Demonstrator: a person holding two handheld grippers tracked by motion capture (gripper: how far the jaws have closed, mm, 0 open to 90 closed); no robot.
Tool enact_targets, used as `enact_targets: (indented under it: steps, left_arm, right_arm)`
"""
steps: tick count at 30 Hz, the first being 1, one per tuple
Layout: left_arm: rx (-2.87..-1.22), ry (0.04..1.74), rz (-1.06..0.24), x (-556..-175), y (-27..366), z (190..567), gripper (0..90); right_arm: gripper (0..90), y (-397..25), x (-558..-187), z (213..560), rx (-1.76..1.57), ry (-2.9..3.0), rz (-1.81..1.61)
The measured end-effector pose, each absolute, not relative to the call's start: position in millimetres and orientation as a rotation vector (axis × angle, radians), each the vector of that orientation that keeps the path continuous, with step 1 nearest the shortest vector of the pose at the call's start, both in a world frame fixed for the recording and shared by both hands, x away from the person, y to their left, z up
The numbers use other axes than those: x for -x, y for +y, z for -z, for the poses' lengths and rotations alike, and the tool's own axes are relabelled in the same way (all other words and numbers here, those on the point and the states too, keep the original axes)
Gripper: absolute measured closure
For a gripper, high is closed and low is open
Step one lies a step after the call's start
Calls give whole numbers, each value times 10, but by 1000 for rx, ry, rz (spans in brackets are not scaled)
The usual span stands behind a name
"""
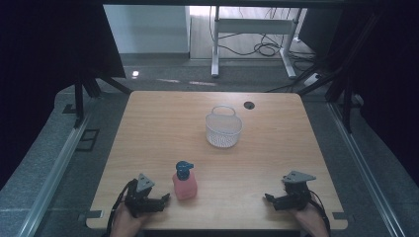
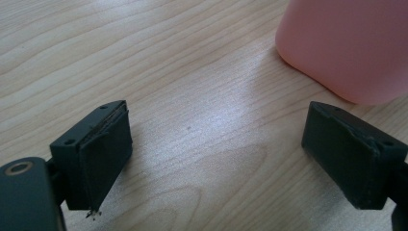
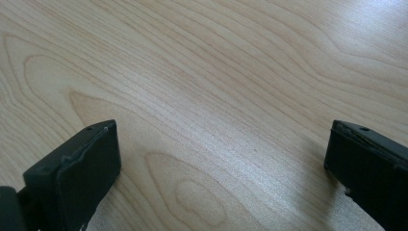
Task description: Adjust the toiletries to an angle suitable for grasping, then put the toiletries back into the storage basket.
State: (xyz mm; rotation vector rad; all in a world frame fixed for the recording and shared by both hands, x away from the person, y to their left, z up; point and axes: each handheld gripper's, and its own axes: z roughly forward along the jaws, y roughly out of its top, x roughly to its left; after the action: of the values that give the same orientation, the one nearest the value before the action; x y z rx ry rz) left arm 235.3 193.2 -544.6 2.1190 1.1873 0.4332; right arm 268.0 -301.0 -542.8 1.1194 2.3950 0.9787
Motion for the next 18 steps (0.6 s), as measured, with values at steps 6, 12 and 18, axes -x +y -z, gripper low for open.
enact_targets:
  steps: [6,12,18]
  left_arm:
    - [-2120,1185,-432,-2354,1934,5445,101]
    - [-2125,1189,-428,-2357,1932,5438,102]
    - [-2129,1195,-424,-2358,1934,5431,103]
  right_arm:
    - [0,-3010,-2680,5428,-1120,2395,-979]
    - [0,-3010,-2680,5429,-1120,2395,-980]
    - [0,-3010,-2680,5429,-1120,2395,-979]
